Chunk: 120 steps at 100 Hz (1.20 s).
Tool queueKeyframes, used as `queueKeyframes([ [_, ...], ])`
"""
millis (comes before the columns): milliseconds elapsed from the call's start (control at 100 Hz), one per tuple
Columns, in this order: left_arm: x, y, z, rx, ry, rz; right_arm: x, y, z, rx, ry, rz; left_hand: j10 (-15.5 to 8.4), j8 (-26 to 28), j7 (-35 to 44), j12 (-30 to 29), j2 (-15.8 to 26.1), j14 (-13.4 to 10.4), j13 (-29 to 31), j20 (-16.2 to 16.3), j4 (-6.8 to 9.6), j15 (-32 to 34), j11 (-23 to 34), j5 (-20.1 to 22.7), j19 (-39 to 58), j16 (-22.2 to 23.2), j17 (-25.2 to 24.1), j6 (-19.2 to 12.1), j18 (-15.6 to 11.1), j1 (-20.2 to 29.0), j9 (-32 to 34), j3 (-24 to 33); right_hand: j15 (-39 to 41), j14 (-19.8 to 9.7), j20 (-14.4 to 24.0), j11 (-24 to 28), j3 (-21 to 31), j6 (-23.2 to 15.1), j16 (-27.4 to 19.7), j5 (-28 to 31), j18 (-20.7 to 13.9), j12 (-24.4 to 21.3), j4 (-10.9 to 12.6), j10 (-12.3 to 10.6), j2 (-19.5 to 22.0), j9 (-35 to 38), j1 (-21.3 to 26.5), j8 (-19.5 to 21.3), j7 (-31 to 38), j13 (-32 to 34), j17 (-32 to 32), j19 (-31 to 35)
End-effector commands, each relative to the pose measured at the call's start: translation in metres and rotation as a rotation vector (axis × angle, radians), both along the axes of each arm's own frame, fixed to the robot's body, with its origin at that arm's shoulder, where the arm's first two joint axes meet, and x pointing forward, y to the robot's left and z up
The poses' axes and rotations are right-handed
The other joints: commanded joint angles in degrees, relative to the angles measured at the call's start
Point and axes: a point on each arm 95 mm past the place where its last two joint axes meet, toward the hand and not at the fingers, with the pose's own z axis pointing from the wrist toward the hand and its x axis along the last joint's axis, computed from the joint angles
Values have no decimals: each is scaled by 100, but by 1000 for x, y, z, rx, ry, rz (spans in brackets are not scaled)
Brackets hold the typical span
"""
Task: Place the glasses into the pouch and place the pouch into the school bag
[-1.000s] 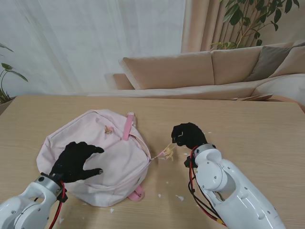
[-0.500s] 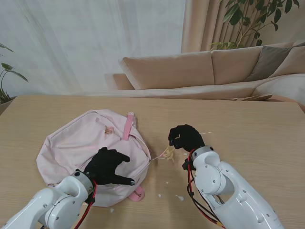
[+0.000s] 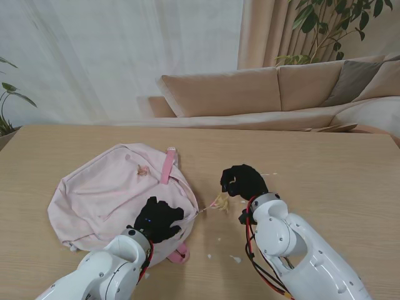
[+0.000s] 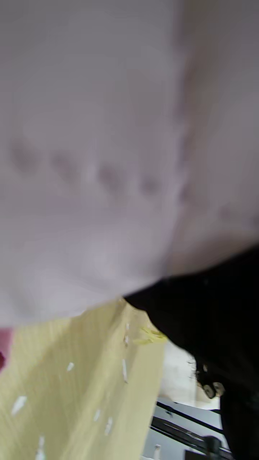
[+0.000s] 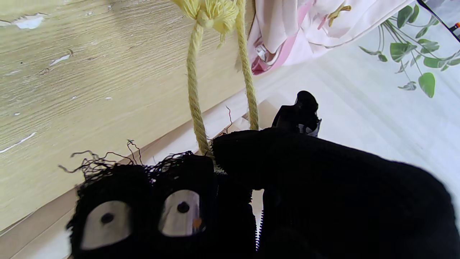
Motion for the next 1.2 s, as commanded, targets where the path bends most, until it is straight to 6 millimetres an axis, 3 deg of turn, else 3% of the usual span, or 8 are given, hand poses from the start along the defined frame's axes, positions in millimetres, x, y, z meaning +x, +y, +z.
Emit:
queueKeyframes([
  [0,-7,-2,-4,-4,11,-29,0,0,-2,-2,19,1,-58,25,495,295,92,13,128,210,-54,169,-2,455,218,145,87,-659,35,723,389,-82,303,-167,91,1455,295,-233,53,200,-63,117,235,-285,1290,2630,226,83,222,235,57,1670],
  [140,-16,9,-5,-60,-23,-138,9,-6,-1,-1,23,-30,-238,1220,905,783,96,-35,217,226,-42,505,194,678,1588,189,-59,-1313,-72,897,456,79,302,-164,92,1456,302,-233,53,200,-63,118,231,-280,1276,2628,232,83,221,234,57,1670],
  [460,-24,25,1,-47,-36,-414,25,-24,0,-27,55,-117,-760,3004,1418,1194,292,-218,430,-808,51,583,123,1177,3348,674,-247,-1836,-235,1263,377,-159,302,-166,93,1466,306,-247,52,197,-63,123,218,-281,1279,2626,232,92,229,235,57,1670],
  [960,-27,33,7,-27,-8,-470,14,-34,-2,-19,72,-101,-896,3299,1410,1221,390,-322,300,-915,43,391,14,1075,3168,637,-394,-1974,-281,1263,325,-257,309,-157,94,1470,308,-229,51,199,-61,122,203,-266,1276,2626,232,95,226,234,54,1669],
  [1030,-28,44,9,-14,3,-439,13,-29,-2,-18,67,-82,-953,2765,905,1014,246,-363,177,-1028,6,136,-636,754,2828,106,-462,-1872,-274,1262,342,-214,309,-157,95,1470,305,-229,51,198,-61,122,208,-267,1283,2626,228,95,225,234,54,1668],
  [1080,-30,52,10,-27,42,-416,12,-26,-2,-17,63,-73,-925,1334,-73,178,-245,-397,-220,-1125,-186,-307,-1072,-553,2280,-351,-649,-1926,-265,-93,-512,826,309,-157,95,1470,306,-232,51,194,-61,121,211,-268,1282,2625,227,95,223,234,54,1668],
  [1110,-31,57,12,-38,70,-402,12,-25,-2,-17,61,-69,-915,522,-961,-1311,-161,-359,-540,-1206,21,-675,-742,-1191,1839,-533,-783,-1572,-235,-1450,-1521,1589,309,-157,95,1469,307,-236,51,193,-61,121,213,-269,1283,2625,228,95,222,234,54,1668],
  [1190,-31,69,17,-72,98,-363,12,-22,-2,-18,59,-60,-680,-512,-2095,-1984,-196,-273,-1102,-1365,90,-1386,-1176,-1980,888,-853,-908,-635,-160,-2959,-2536,1108,309,-157,95,1468,307,-240,51,190,-61,121,217,-271,1283,2622,227,96,221,234,54,1668],
])
